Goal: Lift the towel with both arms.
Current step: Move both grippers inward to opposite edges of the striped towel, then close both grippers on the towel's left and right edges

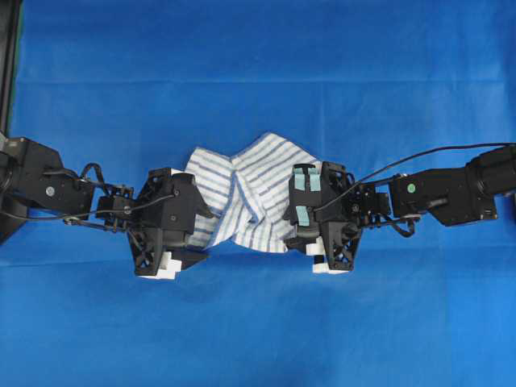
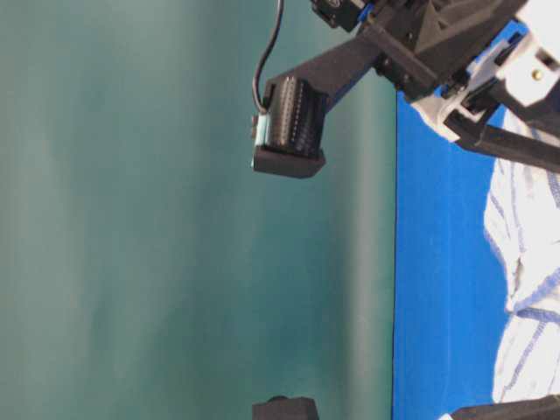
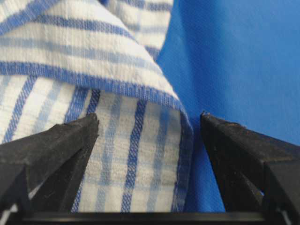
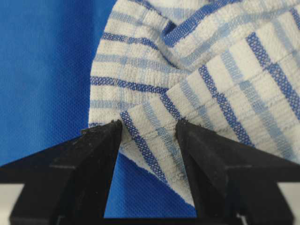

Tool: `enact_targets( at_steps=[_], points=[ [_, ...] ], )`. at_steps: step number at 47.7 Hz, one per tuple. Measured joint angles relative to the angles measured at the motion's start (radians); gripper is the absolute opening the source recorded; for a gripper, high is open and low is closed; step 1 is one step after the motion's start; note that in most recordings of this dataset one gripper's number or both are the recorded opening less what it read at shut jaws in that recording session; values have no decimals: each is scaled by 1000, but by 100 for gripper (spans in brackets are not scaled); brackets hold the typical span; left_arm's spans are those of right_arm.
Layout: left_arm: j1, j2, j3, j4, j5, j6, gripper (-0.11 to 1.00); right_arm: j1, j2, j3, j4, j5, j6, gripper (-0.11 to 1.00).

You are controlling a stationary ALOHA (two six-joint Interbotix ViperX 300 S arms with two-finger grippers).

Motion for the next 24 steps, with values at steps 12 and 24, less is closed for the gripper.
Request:
enact_targets(
  at_steps=[12, 24],
  points=[
    [15, 18, -26, -2, 55, -2, 56, 0, 3, -5, 0, 23, 0, 54],
    [37, 18, -37, -2, 118, 6, 3, 6, 2, -12, 0, 51, 5, 4]
  ],
)
